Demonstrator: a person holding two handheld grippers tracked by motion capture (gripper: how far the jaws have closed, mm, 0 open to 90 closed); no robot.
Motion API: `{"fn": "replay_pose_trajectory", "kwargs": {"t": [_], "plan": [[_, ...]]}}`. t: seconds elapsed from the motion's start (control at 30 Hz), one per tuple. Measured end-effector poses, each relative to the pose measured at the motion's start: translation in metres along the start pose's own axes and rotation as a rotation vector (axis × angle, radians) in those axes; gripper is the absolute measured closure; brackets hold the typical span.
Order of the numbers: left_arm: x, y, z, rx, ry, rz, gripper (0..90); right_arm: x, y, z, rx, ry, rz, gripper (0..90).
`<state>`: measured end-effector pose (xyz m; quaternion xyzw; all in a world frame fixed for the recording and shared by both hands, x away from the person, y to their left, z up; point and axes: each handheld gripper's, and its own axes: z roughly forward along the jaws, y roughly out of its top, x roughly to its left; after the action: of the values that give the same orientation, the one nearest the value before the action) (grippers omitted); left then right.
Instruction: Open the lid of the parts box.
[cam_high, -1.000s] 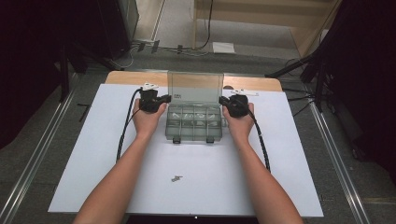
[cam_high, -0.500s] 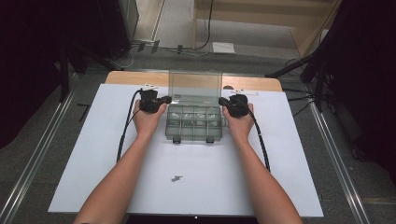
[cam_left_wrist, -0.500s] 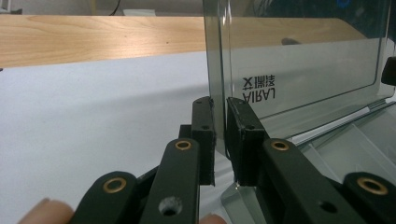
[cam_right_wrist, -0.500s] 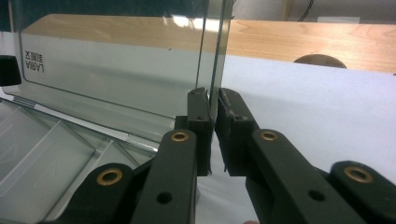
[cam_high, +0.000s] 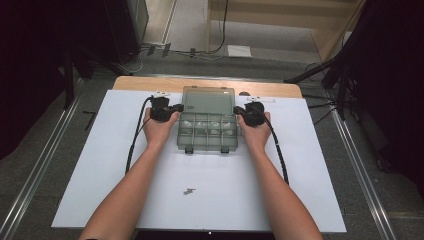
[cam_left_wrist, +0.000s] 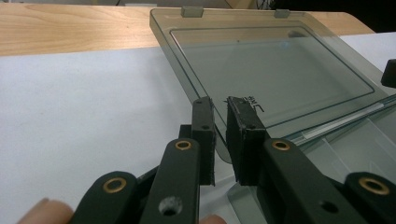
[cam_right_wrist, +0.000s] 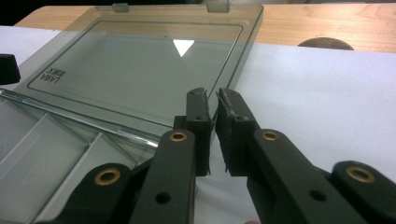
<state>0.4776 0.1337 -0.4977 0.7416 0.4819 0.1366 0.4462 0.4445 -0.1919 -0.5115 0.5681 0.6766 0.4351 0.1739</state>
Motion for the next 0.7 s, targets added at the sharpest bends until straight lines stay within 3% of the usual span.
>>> {"fn": "replay_pose_trajectory", "kwargs": {"t": [0.13,0.23,0.43,0.7], "plan": [[-0.001,0.001,-0.002,0.000,0.004,-0.003,81.1,-0.001,0.000,-0.002,-0.005,0.009,-0.010,71.0],[-0.001,0.003,-0.005,0.001,0.007,-0.008,73.1,-0.002,0.002,-0.006,-0.018,0.023,-0.018,59.7],[-0.003,0.008,-0.017,0.013,-0.057,-0.006,66.1,0.001,0.006,-0.019,-0.026,0.038,-0.076,47.3],[-0.014,0.014,-0.033,0.034,-0.120,0.041,45.8,-0.004,0.000,-0.037,-0.031,0.040,-0.095,14.0]]}}
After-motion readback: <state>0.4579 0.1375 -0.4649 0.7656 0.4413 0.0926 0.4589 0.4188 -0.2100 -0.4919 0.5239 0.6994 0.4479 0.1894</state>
